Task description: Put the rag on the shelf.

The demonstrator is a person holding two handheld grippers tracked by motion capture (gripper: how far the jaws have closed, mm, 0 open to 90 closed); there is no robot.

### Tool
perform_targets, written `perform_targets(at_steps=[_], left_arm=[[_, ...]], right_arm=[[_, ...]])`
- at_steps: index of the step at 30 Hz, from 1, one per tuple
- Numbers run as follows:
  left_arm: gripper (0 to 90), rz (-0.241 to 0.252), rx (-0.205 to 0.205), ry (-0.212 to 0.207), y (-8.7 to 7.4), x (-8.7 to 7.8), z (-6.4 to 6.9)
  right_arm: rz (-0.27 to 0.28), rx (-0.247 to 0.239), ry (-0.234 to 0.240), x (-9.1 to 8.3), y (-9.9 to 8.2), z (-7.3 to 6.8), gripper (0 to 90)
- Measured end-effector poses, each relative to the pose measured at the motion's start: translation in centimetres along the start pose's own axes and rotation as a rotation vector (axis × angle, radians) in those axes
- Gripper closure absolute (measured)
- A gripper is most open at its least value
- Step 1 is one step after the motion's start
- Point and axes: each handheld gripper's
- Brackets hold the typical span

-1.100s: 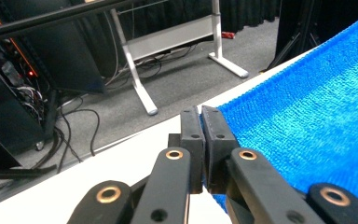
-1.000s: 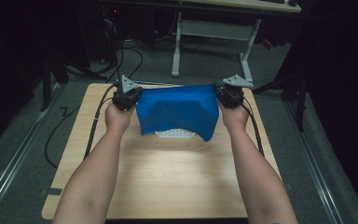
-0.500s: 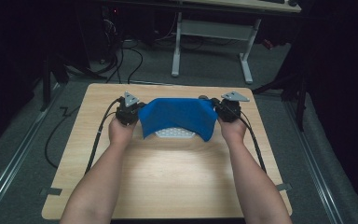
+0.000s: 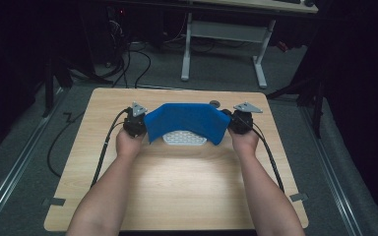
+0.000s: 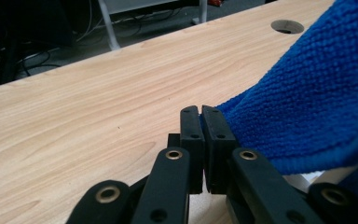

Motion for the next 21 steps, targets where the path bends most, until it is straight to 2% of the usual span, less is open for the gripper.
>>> perform_targets(at_steps=[6,17,21], left_arm=[[88.1,-0.009,-0.007,-0.003,-0.4,0.1,0.0],[87.4,-0.015,-0.009,0.002,-0.6,0.1,-0.1],[83.0,-0.012,-0.017,0.002,-0.6,0.1,-0.1]], right_arm=[[-0.019,0.012,0.003,0.3,-0.8,-0.2,88.3],[-0.029,0.023,0.005,0.6,-1.2,-0.4,87.8],[-0.03,0.034,0.001,0.6,-1.2,-0.2,82.1]])
Point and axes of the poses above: each handheld gripper's, and its own axes: x roughly forward along the jaws, y roughly out of its top, z roughly to its right, and after that the axes turned 12 degrees about -x, right-handed
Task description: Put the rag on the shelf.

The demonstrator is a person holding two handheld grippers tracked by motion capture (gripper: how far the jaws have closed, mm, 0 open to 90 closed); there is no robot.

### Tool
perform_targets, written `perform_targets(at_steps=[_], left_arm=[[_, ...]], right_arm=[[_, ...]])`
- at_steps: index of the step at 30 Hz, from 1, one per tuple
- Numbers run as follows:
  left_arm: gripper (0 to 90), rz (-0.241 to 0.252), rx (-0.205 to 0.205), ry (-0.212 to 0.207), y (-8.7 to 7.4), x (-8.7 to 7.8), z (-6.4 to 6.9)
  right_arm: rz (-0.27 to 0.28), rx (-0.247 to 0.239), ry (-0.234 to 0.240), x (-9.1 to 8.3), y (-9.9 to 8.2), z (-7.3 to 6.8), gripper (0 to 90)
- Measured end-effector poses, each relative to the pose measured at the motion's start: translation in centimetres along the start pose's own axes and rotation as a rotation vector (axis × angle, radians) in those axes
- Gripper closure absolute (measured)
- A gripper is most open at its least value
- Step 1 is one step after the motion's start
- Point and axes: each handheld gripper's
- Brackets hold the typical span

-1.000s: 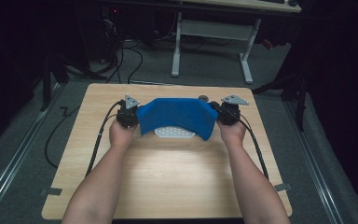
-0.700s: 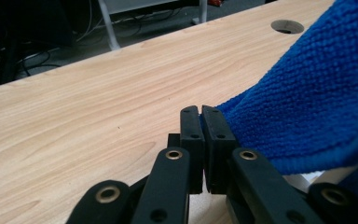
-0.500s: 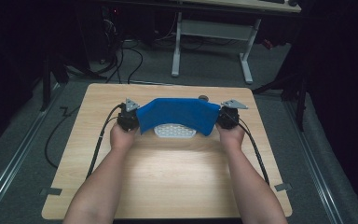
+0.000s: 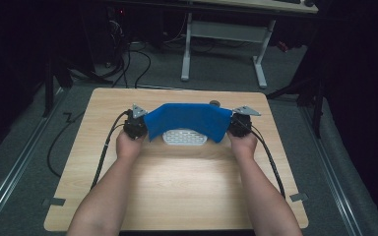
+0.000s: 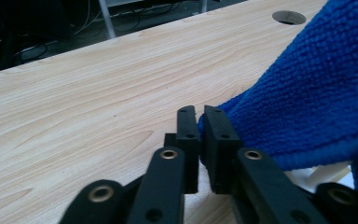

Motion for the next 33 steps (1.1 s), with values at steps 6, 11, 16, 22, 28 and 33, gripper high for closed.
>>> perform_targets(at_steps=[6,11,16,22,28,33], left_arm=[[69.1,0.032,-0.012,0.016,0.1,-0.3,0.0],[64.2,0.036,-0.02,0.028,0.0,-0.5,-0.1],[57.1,0.028,-0.072,0.031,0.1,-0.8,-0.4],[48.0,0.044,-0.119,0.057,0.2,-1.6,-1.1],[45.8,0.044,-0.13,0.076,0.2,-2.3,-1.7],[45.9,0.024,-0.13,0.093,-0.4,-2.3,-2.0]], right_arm=[[0.006,0.016,-0.015,-0.4,0.2,0.5,74.9],[0.014,0.021,-0.021,-0.8,0.4,0.7,72.2],[0.017,0.021,-0.024,-1.2,0.6,0.8,69.3],[0.016,0.024,-0.026,-1.5,0.6,1.0,61.5],[0.026,0.028,-0.057,-2.3,0.4,1.6,57.9],[0.0,0.048,-0.078,-2.8,-0.4,2.4,57.2]])
Point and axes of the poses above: each handheld gripper's, and its own axes: x roughly forward along the jaws, y roughly out of its top, z roughly to its right, and after that the axes turned 12 degrees about -x, right-handed
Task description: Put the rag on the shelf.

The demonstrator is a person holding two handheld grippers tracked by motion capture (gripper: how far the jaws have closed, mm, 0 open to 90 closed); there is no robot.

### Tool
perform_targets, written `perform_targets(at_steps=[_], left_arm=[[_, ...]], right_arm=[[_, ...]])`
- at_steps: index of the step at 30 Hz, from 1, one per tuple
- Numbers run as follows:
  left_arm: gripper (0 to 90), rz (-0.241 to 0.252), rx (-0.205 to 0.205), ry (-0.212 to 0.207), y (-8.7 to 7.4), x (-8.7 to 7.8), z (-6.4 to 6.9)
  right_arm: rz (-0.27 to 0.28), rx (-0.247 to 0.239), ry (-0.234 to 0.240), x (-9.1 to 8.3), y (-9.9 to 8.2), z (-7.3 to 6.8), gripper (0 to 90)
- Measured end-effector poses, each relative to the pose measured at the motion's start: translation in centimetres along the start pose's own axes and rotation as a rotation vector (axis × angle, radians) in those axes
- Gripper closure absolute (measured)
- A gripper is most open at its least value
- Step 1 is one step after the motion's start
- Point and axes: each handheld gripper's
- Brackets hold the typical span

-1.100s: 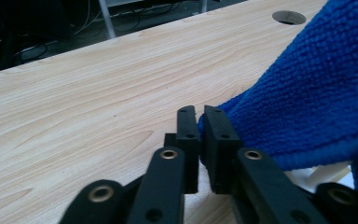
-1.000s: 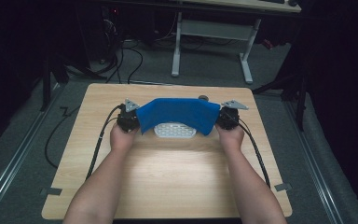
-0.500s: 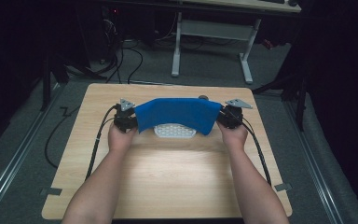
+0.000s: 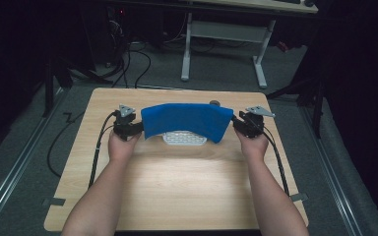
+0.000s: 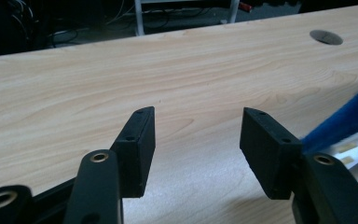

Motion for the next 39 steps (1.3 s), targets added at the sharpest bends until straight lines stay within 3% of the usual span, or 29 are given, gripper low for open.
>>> perform_targets(at_steps=[12,22,25,27,28,31,32,36,39], left_arm=[[46.3,-0.014,0.004,0.01,-1.2,0.1,-0.4],[47.3,-0.01,0.013,0.037,-2.0,-1.4,-0.3],[47.6,0.003,0.012,0.042,-2.3,-2.7,0.0],[47.8,0.018,0.017,0.052,-2.7,-3.8,0.3],[47.7,0.02,0.015,0.054,-2.8,-4.2,0.4],[47.7,0.029,0.029,0.062,-3.9,-6.0,0.9],[47.7,0.03,0.028,0.06,-4.1,-6.4,1.0],[47.0,0.03,0.028,0.038,-5.6,-8.8,1.6],[46.2,0.024,0.033,-0.005,-6.8,-10.7,2.4]], right_arm=[[-0.064,0.004,-0.024,0.6,-2.2,1.0,55.9],[-0.066,-0.031,-0.016,0.1,-2.2,0.4,56.0],[-0.045,-0.012,-0.016,-1.2,-2.3,0.3,56.0],[-0.045,-0.02,-0.02,-2.0,-2.5,0.2,55.7],[-0.017,-0.025,-0.025,-2.8,-2.6,0.1,55.6],[-0.024,-0.03,-0.022,-4.3,-2.7,-0.3,54.2],[0.002,-0.035,-0.022,-5.1,-3.0,-0.6,54.3],[-0.011,-0.039,-0.007,-7.1,-3.6,-1.5,50.9],[0.019,-0.059,-0.006,-9.3,-4.4,-2.5,50.5]])
Point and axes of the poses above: each handheld gripper's, and its own axes: x roughly forward along the jaws, y roughly out of its top, z roughly to its right, and after that the axes turned 12 degrees about -x, right-handed
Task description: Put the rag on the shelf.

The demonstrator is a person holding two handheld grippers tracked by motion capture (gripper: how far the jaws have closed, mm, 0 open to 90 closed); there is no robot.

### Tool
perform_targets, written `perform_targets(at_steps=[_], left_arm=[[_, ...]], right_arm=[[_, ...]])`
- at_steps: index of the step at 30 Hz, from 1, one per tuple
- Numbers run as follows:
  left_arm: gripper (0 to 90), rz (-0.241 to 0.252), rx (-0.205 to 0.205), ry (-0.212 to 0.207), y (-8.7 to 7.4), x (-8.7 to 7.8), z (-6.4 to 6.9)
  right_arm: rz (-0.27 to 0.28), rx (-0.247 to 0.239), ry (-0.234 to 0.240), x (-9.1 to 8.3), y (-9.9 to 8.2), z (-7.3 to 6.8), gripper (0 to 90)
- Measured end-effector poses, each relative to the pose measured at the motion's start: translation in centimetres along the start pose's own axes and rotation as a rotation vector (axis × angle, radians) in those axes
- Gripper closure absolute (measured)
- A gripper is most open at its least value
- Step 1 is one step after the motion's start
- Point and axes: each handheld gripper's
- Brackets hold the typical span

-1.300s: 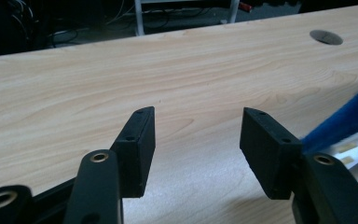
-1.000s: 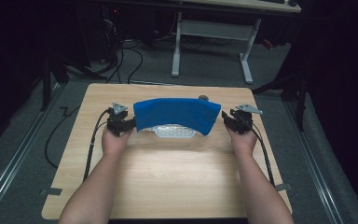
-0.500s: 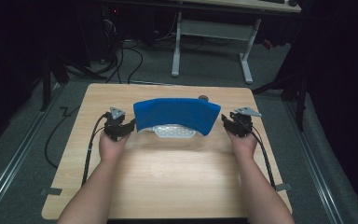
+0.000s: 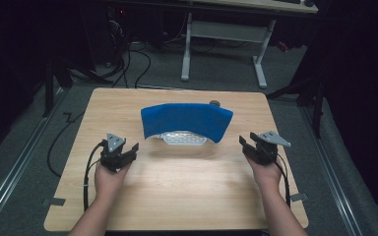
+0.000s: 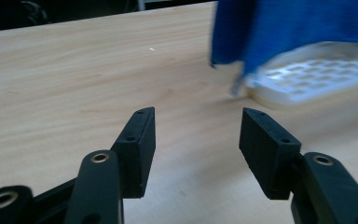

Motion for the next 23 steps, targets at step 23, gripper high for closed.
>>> perform_targets(at_steps=[23], left_arm=[[42.4,-0.103,0.137,-0.122,-6.9,-5.7,6.1]], right_arm=[[-0.067,-0.1,0.079,-7.5,-5.7,-8.2,45.4]])
Point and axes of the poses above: each handheld gripper's, and its own axes: x roughly forward along the jaws, y roughly out of its top, z roughly to its right, and after that the axes turned 12 degrees about -x, right-handed
